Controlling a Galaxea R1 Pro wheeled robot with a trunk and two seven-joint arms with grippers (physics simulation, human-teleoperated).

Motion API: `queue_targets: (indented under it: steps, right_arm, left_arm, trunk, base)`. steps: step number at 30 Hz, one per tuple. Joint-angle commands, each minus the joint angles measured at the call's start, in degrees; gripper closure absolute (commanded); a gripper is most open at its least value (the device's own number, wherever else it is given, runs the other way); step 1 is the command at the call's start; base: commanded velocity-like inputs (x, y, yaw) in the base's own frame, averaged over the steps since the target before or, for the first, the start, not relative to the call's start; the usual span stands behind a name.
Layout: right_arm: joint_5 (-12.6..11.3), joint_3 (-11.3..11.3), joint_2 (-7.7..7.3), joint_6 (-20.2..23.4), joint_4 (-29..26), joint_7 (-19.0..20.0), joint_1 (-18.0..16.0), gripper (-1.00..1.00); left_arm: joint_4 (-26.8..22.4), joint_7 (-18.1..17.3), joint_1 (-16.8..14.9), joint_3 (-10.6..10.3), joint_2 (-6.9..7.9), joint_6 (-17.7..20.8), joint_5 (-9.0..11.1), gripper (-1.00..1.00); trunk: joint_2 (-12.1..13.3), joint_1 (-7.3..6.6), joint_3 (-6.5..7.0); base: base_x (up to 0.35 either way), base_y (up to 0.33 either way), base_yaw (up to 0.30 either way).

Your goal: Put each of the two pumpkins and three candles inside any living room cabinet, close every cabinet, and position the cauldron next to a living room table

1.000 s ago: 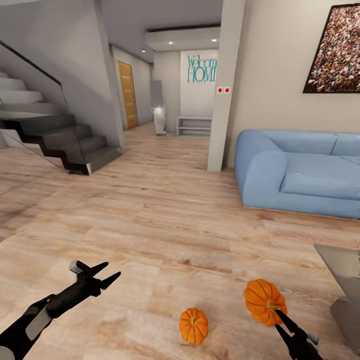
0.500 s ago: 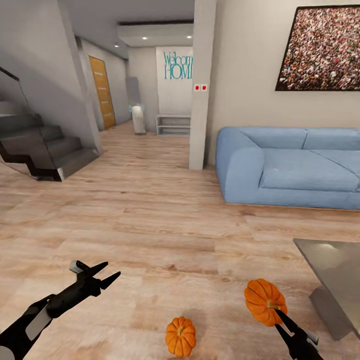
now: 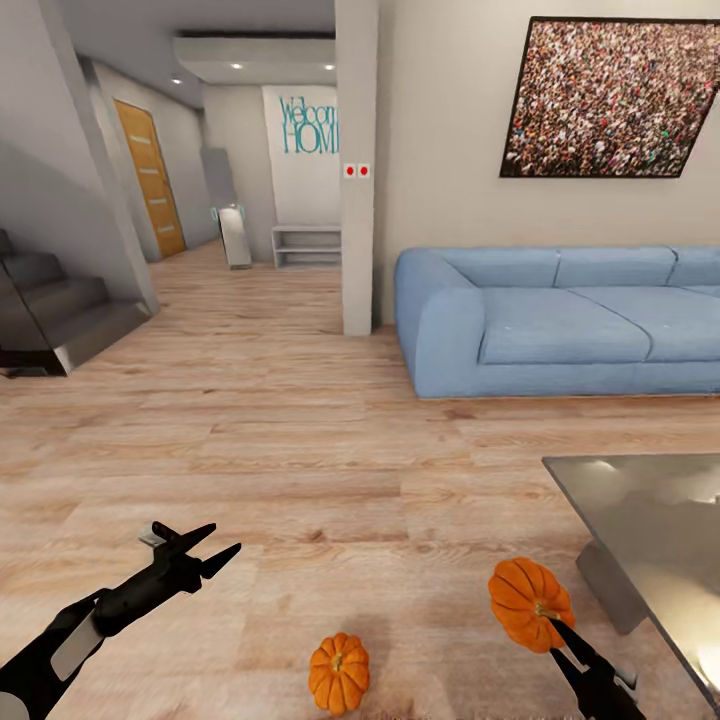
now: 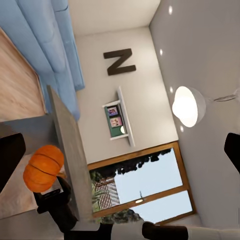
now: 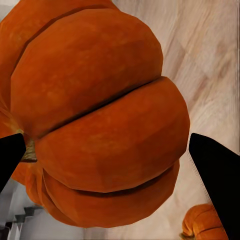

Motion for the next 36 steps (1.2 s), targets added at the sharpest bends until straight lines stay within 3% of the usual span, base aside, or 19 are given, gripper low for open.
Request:
queue_targets:
  steps: [1,17,24,36]
  right_arm:
    - [-0.5,0.4,0.03,0.6,0.2,0.4,-0.1,1.00]
    - [-0.5,0.4,0.03,0.5,0.2,0.4,-0.1,1.00]
    - [-0.5,0.4,0.03,0.5,0.2,0.4,-0.1,1.00]
    - [-0.6,0.4,0.03,0.4,0.2,0.4,-0.1,1.00]
  left_arm:
    - [0.0,-0.3,0.0,-0.4,0.08,0.6,0.3,-1.00]
    - [0.0,-0.3,0.0,-0.4,0.16,0.6,0.3,-1.00]
    - [0.1,-0.3,0.0,-0.4,0.16,0.6,0.3,-1.00]
    - [0.1,-0.3,0.0,-0.3,0.17,0.6,0.3,-1.00]
  trunk:
    - [0.0,-0.01,-0.09]
    - [0.0,-0.01,-0.62]
    - [0.0,-0.01,-0.64]
    - [0.0,-0.01,-0.64]
  base:
    - [0.000,0.001,-0.253]
    - [-0.088,0.105,-0.242]
    - [-0.003,0.158,-0.033]
    - [0.217,-0.009,0.000]
